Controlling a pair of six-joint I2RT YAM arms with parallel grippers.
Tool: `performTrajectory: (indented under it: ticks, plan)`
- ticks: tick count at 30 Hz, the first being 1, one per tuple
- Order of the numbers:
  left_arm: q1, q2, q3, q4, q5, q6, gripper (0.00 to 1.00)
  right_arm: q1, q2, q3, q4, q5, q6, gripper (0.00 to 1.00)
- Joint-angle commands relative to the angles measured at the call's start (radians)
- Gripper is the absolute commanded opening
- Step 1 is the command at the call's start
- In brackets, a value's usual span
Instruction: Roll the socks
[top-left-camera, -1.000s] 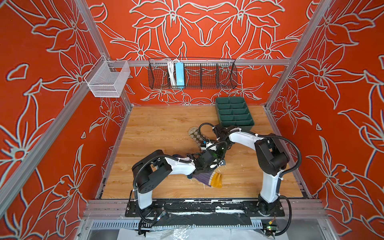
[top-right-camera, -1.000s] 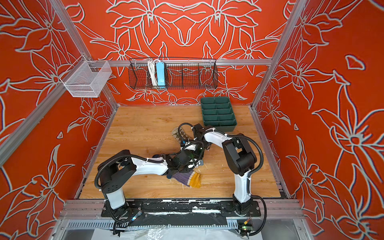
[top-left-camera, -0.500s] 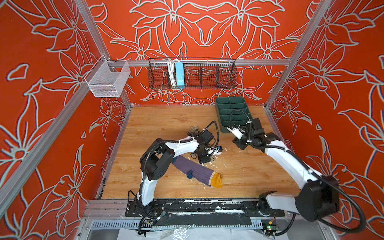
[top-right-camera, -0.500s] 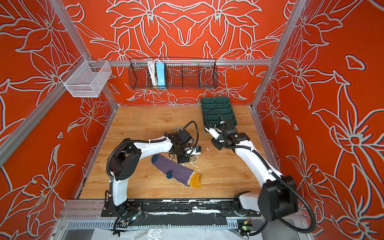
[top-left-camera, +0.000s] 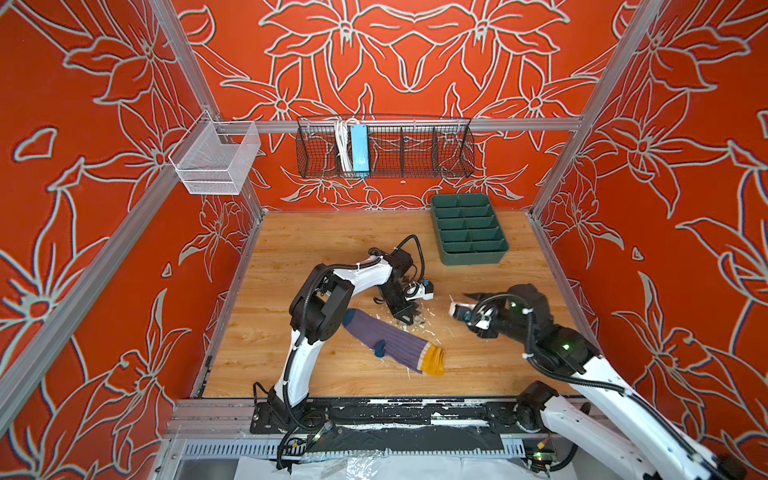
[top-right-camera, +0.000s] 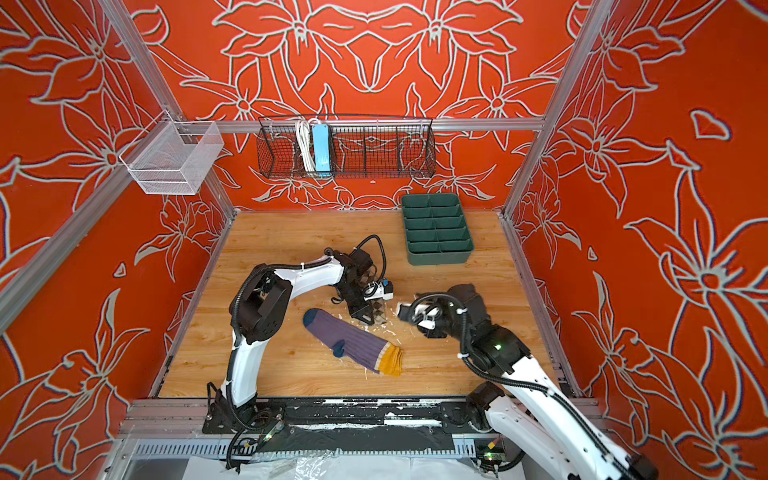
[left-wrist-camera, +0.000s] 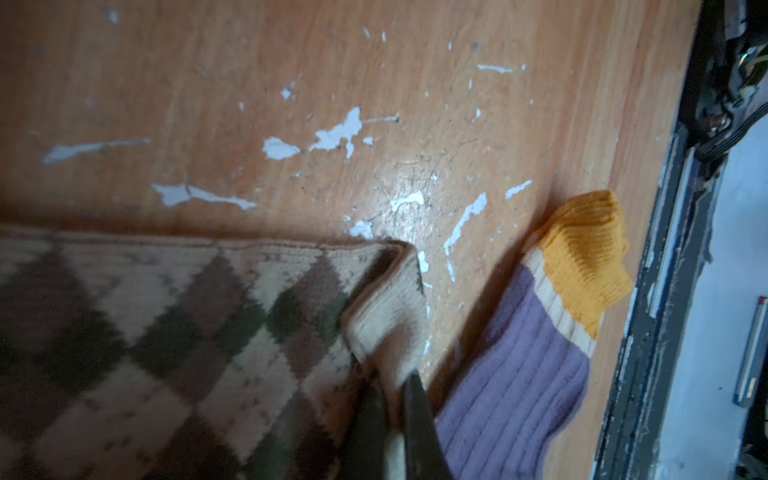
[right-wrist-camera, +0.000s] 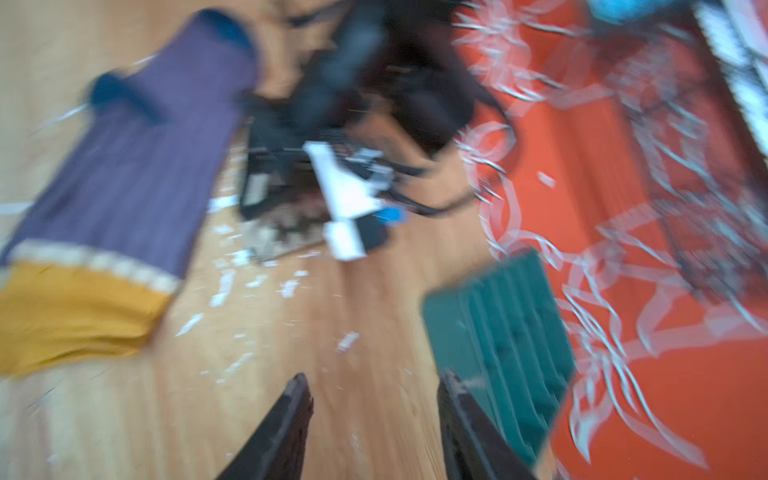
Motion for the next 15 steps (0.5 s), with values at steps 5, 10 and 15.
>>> performTrajectory:
  ticks: [5,10,15]
  plan:
    - [0.01,0.04,0.026,-0.069,0.043,-0.008,0.0,0.171,0.324,-0.036,0.236,0.104,-0.122,0.55]
    - [0.012,0.052,0.04,-0.083,0.046,-0.008,0.0,0.184,0.545,-0.022,0.398,0.111,-0.099,0.55]
    - [0.014,0.056,0.047,-0.089,0.051,-0.005,0.0,0.184,0.708,0.023,0.464,0.137,-0.089,0.48]
